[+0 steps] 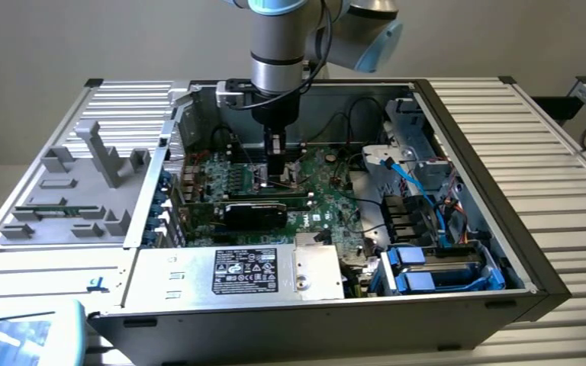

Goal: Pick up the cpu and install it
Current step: 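Place the cpu into insertion slot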

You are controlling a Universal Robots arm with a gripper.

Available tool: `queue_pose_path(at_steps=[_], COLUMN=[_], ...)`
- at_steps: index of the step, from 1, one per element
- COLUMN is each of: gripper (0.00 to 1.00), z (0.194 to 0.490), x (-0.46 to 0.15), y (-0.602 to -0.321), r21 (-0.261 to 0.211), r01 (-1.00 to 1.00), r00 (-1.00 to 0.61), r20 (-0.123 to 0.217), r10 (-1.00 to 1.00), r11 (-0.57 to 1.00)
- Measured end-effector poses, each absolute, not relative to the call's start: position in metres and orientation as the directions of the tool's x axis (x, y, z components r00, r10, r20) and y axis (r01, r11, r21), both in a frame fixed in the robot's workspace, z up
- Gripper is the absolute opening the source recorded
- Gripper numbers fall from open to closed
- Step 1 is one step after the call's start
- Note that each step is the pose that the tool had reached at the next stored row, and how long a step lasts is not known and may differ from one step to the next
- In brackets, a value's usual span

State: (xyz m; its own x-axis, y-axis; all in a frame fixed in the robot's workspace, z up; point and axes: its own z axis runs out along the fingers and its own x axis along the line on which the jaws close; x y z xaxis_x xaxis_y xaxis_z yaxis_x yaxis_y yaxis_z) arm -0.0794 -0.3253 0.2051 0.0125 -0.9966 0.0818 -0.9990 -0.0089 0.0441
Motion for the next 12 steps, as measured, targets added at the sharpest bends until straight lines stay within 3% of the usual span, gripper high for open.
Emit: queue_pose_path(at_steps=[12], gripper=[0.55], z=[0.2040], x=[-0.0791], y=[-0.3246], r21=[0.044], r01=[-0.999], r00=[0.012], r20=[0.083], r10=[-0.996], r11=[-0.008])
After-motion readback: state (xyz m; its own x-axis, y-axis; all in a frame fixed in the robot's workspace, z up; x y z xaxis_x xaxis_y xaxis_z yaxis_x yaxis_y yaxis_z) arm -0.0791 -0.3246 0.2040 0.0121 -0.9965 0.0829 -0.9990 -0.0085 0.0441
